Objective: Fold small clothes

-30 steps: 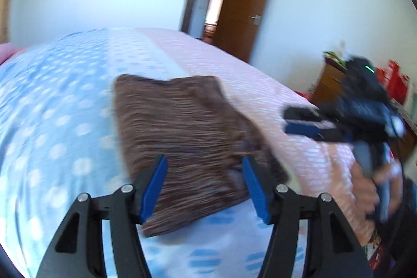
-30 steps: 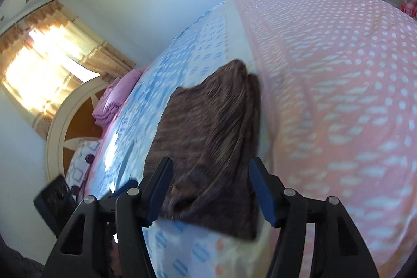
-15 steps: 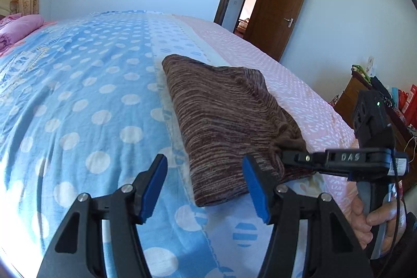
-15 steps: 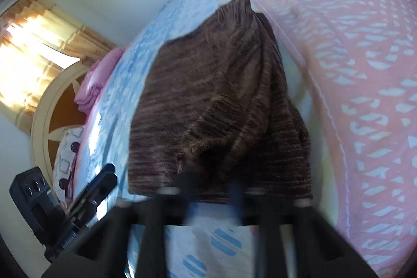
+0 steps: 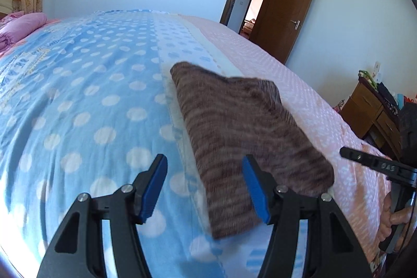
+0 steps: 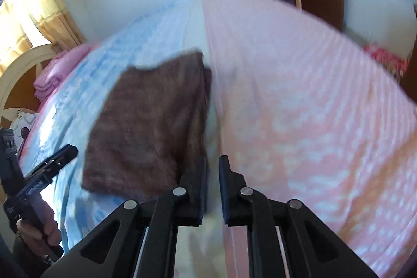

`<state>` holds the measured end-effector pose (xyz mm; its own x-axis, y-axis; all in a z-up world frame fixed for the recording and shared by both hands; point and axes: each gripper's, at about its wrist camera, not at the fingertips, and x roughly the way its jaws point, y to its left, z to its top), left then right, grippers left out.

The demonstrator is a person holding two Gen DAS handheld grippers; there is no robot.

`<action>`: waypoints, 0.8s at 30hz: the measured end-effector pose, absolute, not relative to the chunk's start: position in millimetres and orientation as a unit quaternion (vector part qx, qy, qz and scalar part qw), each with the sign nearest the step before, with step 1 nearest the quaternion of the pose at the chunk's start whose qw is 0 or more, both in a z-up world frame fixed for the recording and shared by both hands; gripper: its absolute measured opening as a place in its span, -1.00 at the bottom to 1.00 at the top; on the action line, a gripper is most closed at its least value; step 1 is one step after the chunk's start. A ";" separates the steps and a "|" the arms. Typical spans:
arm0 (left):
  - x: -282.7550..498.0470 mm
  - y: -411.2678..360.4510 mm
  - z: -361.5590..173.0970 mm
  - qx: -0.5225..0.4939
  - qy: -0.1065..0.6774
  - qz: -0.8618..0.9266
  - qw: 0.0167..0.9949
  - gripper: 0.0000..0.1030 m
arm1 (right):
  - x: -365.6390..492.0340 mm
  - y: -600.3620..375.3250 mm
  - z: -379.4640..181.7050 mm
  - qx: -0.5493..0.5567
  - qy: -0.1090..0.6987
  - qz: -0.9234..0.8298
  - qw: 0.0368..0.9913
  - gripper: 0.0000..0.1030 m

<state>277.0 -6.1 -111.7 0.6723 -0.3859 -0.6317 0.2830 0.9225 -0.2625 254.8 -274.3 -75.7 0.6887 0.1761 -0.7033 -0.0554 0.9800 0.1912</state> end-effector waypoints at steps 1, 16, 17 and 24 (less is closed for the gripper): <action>284.2 -10.6 -109.1 -0.068 0.359 -0.182 0.913 0.21 | 262.7 -267.3 -69.3 0.070 0.377 0.079 0.920 -0.80; 343.2 -20.3 -150.1 -0.088 0.414 -0.124 0.898 0.69 | 365.8 -281.2 -132.5 0.155 0.422 0.129 0.884 -0.84; 342.4 -20.5 -148.1 -0.086 0.414 -0.123 0.898 0.69 | 362.6 -284.1 -124.8 0.150 0.408 0.110 0.894 -0.84; 358.8 -39.1 -113.5 -0.049 0.363 -0.110 0.924 0.65 | 397.6 -259.9 -85.4 0.038 0.362 0.093 0.927 -0.84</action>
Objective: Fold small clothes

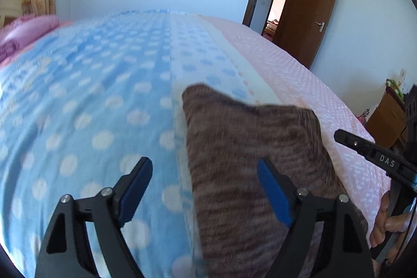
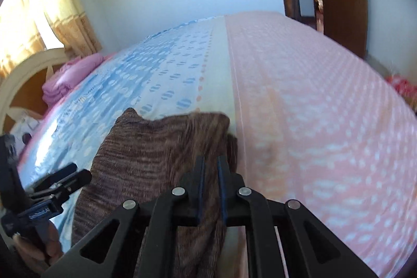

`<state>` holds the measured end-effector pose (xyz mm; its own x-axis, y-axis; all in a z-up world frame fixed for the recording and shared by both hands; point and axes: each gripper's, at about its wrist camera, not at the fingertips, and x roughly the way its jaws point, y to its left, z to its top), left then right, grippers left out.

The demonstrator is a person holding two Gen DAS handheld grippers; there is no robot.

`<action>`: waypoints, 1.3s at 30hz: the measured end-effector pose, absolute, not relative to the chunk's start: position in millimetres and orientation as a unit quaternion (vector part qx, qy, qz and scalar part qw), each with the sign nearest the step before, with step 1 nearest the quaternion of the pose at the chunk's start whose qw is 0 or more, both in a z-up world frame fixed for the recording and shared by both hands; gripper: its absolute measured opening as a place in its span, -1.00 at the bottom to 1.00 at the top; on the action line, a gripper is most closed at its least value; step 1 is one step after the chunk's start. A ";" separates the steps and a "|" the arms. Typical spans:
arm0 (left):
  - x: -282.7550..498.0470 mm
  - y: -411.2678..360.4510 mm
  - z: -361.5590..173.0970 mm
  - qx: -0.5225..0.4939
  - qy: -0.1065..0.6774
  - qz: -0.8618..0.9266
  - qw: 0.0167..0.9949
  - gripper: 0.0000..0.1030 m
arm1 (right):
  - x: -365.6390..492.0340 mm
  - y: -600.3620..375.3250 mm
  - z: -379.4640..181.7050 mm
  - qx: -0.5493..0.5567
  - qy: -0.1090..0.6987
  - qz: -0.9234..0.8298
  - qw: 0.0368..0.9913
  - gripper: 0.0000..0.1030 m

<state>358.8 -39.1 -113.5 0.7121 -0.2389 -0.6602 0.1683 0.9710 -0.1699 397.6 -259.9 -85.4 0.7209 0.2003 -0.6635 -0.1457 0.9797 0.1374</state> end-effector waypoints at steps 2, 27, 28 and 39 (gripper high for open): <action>372.3 -46.9 -111.8 -0.039 0.355 -0.096 0.929 0.66 | 419.6 -253.0 -91.5 0.022 0.376 0.100 0.921 -0.84; 404.1 -35.6 -154.9 -0.062 0.420 -0.075 0.902 1.00 | 365.9 -313.2 -131.1 0.254 0.364 0.129 0.887 0.46; 403.9 -35.7 -154.9 -0.061 0.420 -0.074 0.903 1.00 | 363.9 -310.5 -130.4 0.249 0.359 0.124 0.891 0.57; 397.7 -21.6 -152.0 -0.109 0.401 -0.110 0.903 0.85 | 373.4 -313.0 -139.5 0.234 0.368 0.109 0.893 0.57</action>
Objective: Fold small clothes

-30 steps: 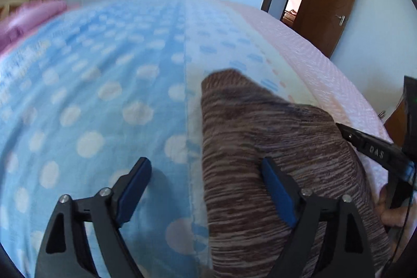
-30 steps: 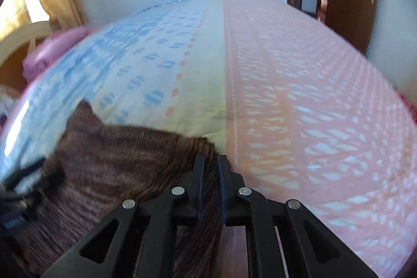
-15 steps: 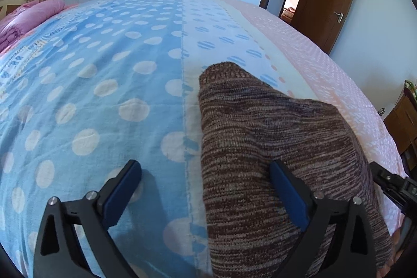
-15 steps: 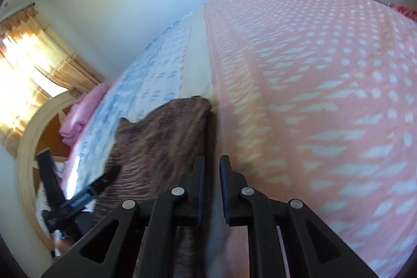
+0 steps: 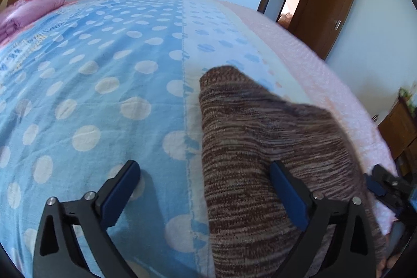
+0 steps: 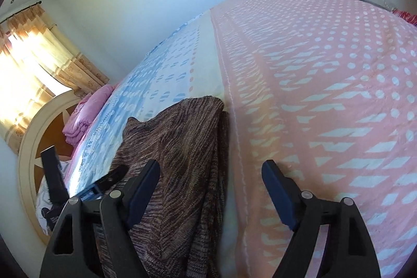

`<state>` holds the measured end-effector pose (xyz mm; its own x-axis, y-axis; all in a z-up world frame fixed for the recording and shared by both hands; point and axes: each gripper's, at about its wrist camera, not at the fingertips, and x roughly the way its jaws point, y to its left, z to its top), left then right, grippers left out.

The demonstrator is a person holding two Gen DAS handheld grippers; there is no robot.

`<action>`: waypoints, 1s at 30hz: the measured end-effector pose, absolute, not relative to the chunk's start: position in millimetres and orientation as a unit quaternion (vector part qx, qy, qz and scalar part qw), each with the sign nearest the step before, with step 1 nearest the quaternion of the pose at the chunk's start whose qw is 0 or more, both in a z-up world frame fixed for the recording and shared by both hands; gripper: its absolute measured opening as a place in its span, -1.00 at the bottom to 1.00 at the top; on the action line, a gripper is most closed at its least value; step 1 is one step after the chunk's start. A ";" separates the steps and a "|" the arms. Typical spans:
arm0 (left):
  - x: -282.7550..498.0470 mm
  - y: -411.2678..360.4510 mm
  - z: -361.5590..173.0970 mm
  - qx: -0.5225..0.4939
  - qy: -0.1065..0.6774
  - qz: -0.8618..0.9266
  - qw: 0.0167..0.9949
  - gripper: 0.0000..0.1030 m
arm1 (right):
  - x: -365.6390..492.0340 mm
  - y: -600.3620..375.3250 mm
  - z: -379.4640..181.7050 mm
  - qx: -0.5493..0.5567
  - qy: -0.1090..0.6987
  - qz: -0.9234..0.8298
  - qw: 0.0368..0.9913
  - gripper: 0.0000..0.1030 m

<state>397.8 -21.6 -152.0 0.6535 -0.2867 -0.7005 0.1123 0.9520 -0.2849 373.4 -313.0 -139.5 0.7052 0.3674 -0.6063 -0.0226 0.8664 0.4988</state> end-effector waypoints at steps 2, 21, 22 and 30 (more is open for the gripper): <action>387.7 -5.2 -148.3 -0.171 0.374 -0.162 0.897 0.50 | 373.9 -317.6 -138.5 0.250 0.362 0.112 0.891 0.57; 394.6 -54.4 -154.2 -0.089 0.432 -0.216 0.871 0.62 | 404.8 -262.5 -148.9 0.149 0.420 0.179 0.877 0.58; 393.8 -54.5 -154.9 -0.085 0.432 -0.215 0.872 0.63 | 404.9 -260.4 -149.0 0.142 0.422 0.177 0.878 0.58; 390.7 -52.2 -154.0 -0.089 0.423 -0.202 0.879 0.27 | 399.0 -232.1 -145.9 0.058 0.418 0.169 0.891 -0.26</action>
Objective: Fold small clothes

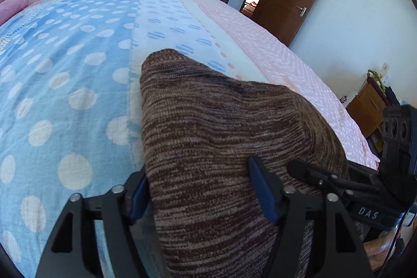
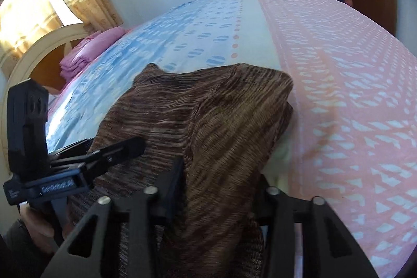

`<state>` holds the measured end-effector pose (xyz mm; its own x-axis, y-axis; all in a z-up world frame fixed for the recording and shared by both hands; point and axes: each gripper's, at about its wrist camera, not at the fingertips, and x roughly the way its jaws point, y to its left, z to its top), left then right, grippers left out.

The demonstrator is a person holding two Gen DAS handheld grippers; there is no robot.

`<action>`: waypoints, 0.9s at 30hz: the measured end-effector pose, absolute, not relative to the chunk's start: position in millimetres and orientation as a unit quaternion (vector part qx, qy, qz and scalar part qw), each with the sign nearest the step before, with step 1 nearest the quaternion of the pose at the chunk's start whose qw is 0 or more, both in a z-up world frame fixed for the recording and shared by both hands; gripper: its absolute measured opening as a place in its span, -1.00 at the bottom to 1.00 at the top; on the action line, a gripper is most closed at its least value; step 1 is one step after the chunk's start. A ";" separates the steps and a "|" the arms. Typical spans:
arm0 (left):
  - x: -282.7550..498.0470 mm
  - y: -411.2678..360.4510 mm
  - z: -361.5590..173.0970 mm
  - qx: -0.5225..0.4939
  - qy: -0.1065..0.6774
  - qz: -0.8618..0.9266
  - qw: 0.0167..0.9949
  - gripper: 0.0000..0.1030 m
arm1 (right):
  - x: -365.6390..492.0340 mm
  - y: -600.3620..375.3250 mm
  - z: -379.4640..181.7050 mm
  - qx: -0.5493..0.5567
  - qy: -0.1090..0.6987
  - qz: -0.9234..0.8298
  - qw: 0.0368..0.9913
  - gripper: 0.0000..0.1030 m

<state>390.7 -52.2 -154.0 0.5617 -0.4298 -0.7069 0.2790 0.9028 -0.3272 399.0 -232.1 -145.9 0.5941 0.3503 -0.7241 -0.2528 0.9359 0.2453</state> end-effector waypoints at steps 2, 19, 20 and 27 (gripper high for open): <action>390.3 -52.5 -153.5 -0.089 0.419 -0.201 0.881 0.09 | 398.4 -232.5 -145.7 0.059 0.414 0.171 0.892 -0.29; 345.2 -45.8 -121.9 -0.103 0.360 -0.209 0.904 -0.43 | 297.1 -170.4 -83.6 -0.057 0.290 0.064 0.953 -0.40; 336.2 -45.4 -115.8 -0.100 0.352 -0.214 0.906 -0.43 | 289.1 -169.9 -78.5 -0.050 0.285 0.062 0.955 -0.40; 290.7 -65.5 -76.5 -0.070 0.323 -0.266 0.906 -0.43 | 230.7 -196.9 -42.8 -0.001 0.261 0.032 0.965 -0.40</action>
